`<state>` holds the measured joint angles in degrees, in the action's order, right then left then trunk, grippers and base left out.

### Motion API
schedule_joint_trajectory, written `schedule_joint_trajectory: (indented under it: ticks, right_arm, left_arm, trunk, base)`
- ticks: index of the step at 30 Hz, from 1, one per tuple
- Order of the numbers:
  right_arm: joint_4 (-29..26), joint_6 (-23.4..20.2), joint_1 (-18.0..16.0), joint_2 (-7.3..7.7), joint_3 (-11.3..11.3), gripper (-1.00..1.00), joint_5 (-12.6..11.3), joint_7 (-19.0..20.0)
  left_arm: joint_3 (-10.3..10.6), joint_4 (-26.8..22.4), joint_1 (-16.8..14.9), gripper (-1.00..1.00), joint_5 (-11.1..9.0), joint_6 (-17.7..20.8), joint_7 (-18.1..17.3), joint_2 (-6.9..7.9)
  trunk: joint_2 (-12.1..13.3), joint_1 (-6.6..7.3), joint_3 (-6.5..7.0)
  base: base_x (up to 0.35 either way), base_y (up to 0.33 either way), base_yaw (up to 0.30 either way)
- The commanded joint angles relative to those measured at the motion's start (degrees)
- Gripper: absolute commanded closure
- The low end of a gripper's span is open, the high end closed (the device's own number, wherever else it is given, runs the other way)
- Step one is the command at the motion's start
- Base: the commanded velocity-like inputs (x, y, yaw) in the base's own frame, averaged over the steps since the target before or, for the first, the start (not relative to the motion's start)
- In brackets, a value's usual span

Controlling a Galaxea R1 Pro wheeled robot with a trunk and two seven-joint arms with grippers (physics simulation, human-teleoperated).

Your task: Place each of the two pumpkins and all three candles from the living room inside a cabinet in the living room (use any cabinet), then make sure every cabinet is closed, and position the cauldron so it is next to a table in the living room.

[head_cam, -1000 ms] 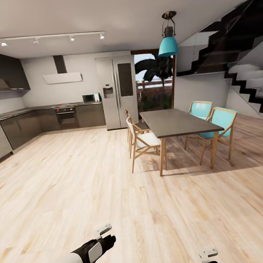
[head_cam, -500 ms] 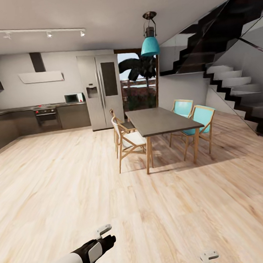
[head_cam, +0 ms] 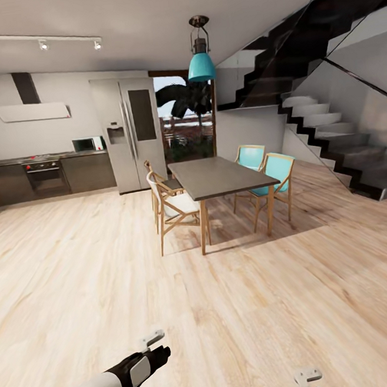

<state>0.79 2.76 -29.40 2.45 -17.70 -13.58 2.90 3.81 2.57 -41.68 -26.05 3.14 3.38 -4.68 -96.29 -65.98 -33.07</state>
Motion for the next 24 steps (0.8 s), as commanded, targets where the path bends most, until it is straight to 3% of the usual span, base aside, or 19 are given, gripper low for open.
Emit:
schedule_joint_trajectory:
  ticks: [1, 15, 24]
  right_arm:
    - [0.1, 0.2, 0.0, 0.01, -0.4, -1.0, -0.6, 0.3]
    - [0.1, 0.2, 0.0, 0.01, -0.4, -1.0, -0.6, 0.3]
    - [0.1, 0.2, 0.0, 0.01, -0.4, -1.0, -0.6, 0.3]
  left_arm:
    - [0.4, 0.1, -0.1, -1.0, -0.5, 0.1, 0.1, -0.01]
    - [0.4, 0.1, -0.1, -1.0, -0.4, 0.1, 0.1, 0.02]
    - [0.4, 0.1, -0.1, -1.0, -0.4, 0.1, 0.0, 0.02]
  trunk:
    - [0.0, 0.01, -0.1]
    - [0.0, 0.01, -0.41]
    - [0.0, 0.01, -0.41]
  base:
    - [0.0, 0.0, -0.082]
    - [0.007, 0.0, -0.042]
    - [0.278, 0.0, -0.048]
